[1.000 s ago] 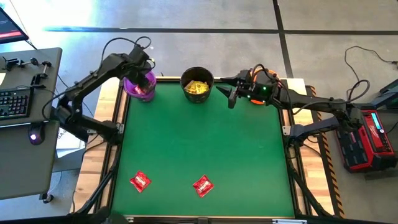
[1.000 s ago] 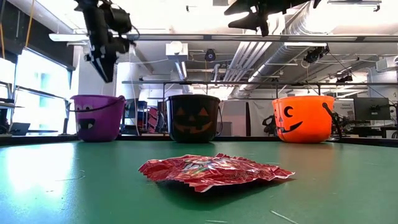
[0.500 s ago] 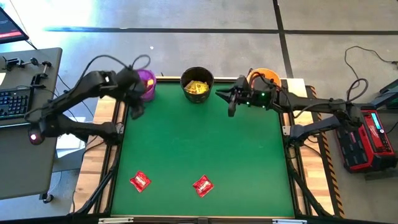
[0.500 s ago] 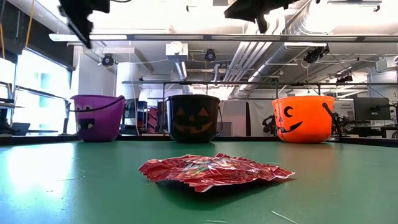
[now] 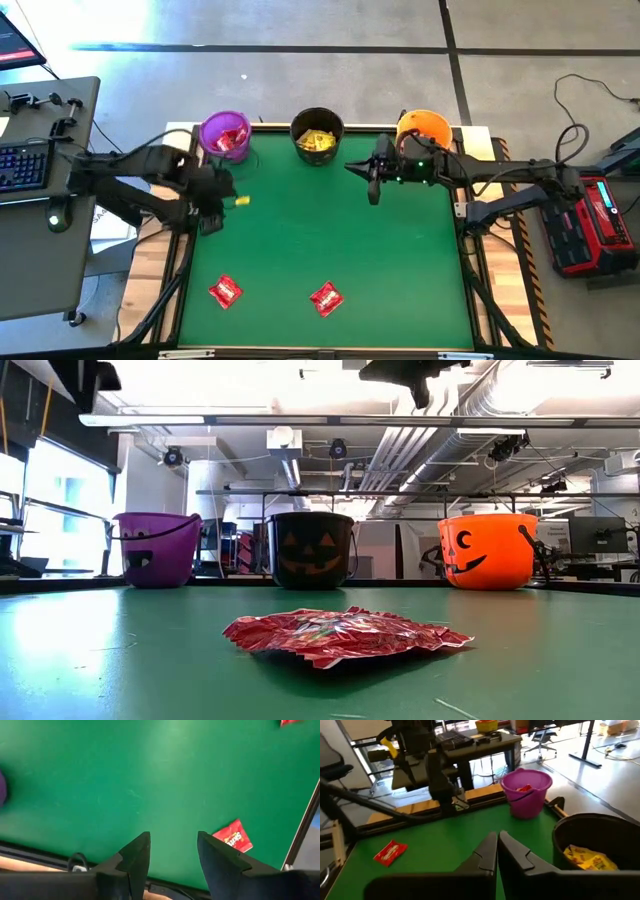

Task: Sort candy by brand, put in halloween buckets
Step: Put the red candy pack into the violet bucket

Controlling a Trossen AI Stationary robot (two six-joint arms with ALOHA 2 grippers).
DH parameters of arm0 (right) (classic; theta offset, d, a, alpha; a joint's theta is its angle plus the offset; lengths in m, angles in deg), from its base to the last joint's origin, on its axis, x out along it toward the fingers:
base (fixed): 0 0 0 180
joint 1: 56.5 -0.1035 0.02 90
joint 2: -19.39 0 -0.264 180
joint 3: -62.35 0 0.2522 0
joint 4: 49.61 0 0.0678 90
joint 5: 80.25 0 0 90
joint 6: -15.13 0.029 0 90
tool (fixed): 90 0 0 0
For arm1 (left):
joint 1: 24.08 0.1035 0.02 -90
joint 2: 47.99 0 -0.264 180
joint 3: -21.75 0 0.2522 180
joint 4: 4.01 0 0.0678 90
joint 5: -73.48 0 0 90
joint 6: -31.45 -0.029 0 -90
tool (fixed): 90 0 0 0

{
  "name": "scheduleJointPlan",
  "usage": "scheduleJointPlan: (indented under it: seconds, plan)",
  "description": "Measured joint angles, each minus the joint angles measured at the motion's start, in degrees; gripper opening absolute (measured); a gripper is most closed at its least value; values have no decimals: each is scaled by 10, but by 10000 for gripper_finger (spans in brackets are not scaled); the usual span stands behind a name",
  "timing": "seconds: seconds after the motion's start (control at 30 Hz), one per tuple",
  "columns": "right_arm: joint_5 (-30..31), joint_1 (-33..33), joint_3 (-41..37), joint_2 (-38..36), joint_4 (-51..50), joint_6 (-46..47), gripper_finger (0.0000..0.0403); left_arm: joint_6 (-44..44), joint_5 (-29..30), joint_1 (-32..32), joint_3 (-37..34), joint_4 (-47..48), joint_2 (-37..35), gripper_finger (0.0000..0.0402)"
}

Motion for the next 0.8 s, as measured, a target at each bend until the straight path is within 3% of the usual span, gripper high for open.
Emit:
scheduleJointPlan:
  seconds: [0.37,0.8]
  plan:
    - [-4,-56,0,0,-4,-14,0,120,28,-171,0,-98,15,132]
    - [-4,-90,0,0,-8,-10,0,165,20,-312,0,-96,165,141]
